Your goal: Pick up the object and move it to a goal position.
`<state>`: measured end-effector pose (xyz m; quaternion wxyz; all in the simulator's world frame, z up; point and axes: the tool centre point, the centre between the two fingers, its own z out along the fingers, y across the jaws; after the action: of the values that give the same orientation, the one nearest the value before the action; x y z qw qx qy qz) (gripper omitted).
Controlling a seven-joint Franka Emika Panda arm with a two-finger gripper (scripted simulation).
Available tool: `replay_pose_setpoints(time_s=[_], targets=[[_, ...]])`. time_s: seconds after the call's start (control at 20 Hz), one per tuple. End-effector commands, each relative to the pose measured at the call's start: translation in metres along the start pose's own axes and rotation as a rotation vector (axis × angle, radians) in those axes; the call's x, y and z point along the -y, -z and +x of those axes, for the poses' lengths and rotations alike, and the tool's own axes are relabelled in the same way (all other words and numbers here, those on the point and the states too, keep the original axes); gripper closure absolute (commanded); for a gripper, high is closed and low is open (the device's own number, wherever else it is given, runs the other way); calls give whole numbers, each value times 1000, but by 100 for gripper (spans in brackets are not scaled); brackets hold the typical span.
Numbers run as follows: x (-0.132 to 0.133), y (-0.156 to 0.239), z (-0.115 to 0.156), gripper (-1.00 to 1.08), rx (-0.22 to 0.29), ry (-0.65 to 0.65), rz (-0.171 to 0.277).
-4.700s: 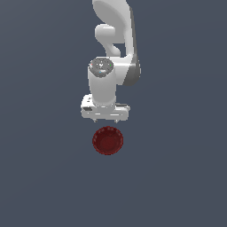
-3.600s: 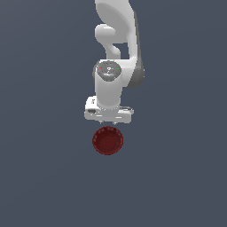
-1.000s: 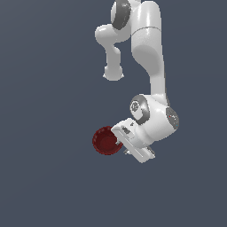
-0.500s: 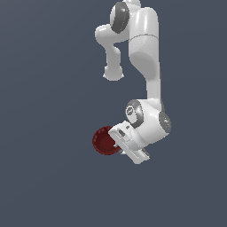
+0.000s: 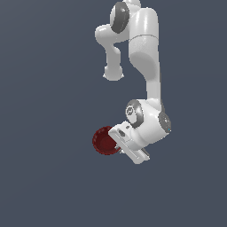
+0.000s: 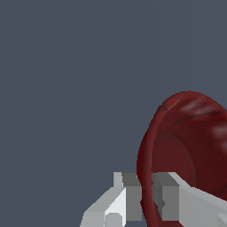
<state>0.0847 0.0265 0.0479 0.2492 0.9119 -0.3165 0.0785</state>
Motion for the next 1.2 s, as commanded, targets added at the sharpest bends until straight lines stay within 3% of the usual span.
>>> replay_pose_setpoints(time_s=[0.0, 0.6, 1.15], targets=[[0, 0, 0, 108, 0, 0, 0], [-22, 4, -5, 108, 0, 0, 1], [-81, 15, -17, 108, 3, 0, 2]])
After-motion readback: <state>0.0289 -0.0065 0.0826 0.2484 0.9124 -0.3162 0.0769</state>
